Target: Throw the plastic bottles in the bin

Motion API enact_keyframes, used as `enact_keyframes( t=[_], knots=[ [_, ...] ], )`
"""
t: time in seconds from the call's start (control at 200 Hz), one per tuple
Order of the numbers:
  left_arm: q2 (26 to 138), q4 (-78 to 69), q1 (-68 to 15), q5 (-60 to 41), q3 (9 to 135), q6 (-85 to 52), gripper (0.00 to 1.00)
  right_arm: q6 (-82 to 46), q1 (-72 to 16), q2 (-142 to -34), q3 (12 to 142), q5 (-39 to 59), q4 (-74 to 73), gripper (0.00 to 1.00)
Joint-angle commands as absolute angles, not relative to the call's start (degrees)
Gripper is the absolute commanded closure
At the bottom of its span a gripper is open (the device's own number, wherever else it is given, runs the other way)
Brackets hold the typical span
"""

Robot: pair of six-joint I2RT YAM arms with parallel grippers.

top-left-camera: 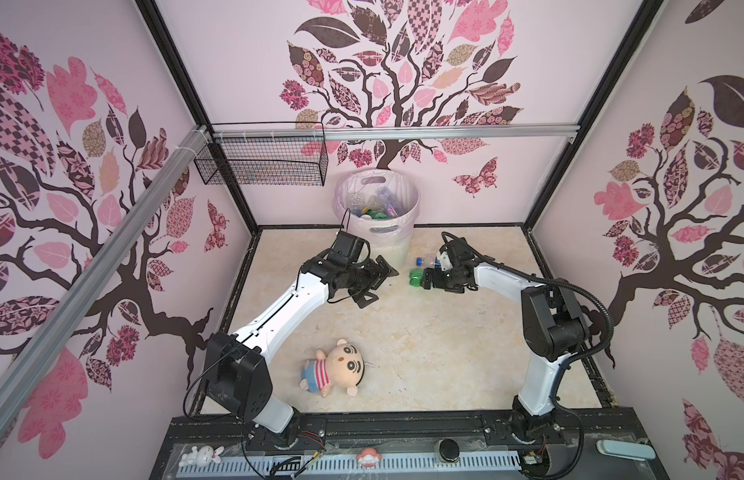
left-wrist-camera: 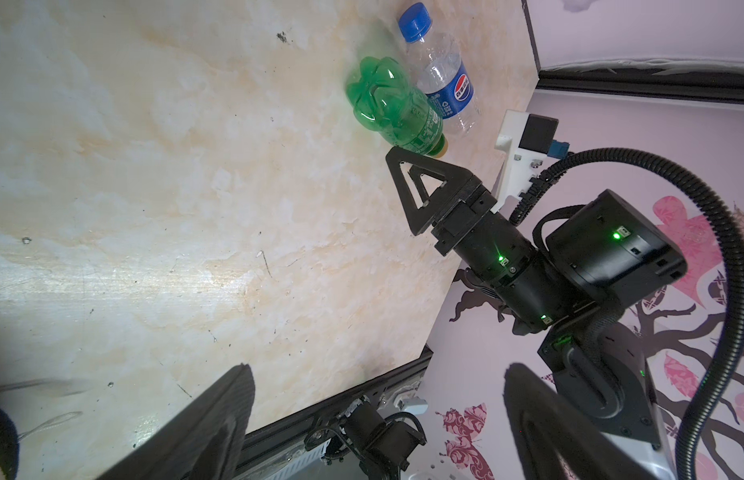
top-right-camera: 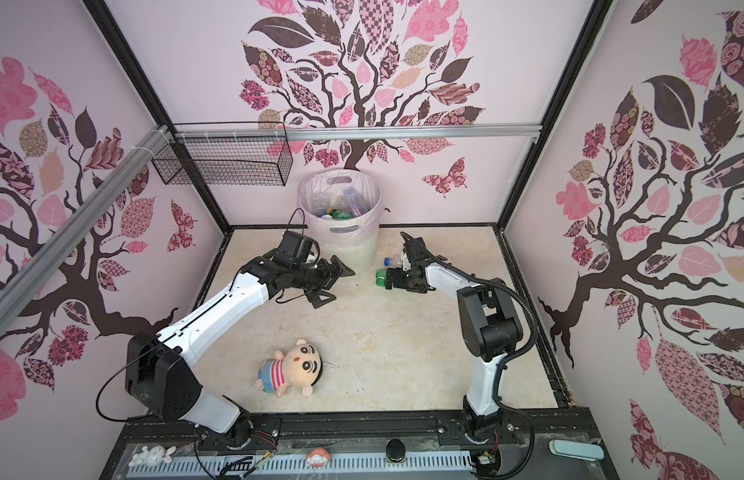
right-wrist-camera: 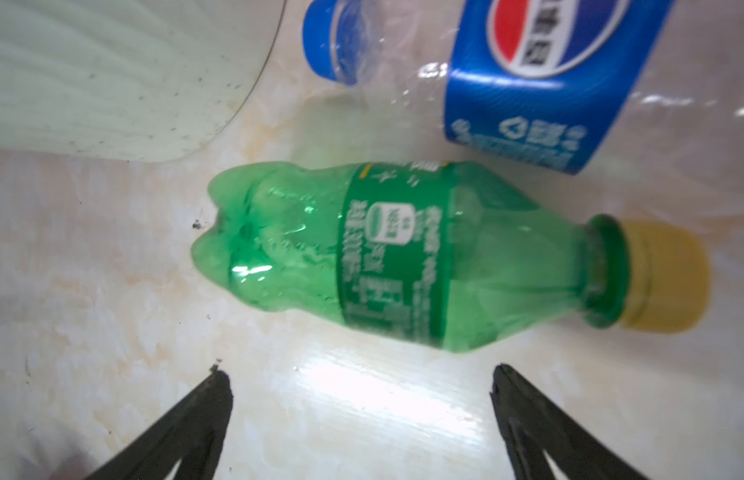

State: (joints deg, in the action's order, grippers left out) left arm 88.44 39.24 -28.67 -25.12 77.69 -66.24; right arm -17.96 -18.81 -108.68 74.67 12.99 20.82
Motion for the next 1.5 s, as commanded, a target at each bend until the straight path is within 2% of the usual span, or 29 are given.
enact_keyframes(
  t=[0.0,0.315,0.67,1.12,1.495],
  knots=[
    [88.9,38.5,-28.9,-25.3,76.2,-66.5,0.03,-18.7,-19.5,-104.1,75.9,13.6,22.2,0.01],
    [87.5,38.8,-29.0,-25.2,75.1,-66.5,0.03,-19.4,-15.6,-105.0,82.0,10.0,24.3,0.01],
    [87.1,39.3,-29.0,-25.2,74.4,-66.2,0.03,-18.9,-12.2,-111.5,92.4,4.8,24.2,0.01],
    [86.1,39.6,-28.9,-25.1,72.2,-65.2,0.03,-15.9,-9.4,-125.3,104.5,10.3,22.2,0.0],
    [85.7,40.6,-28.3,-23.8,72.3,-63.9,0.03,-13.9,-9.3,-134.7,114.1,15.4,27.2,0.0]
  ],
)
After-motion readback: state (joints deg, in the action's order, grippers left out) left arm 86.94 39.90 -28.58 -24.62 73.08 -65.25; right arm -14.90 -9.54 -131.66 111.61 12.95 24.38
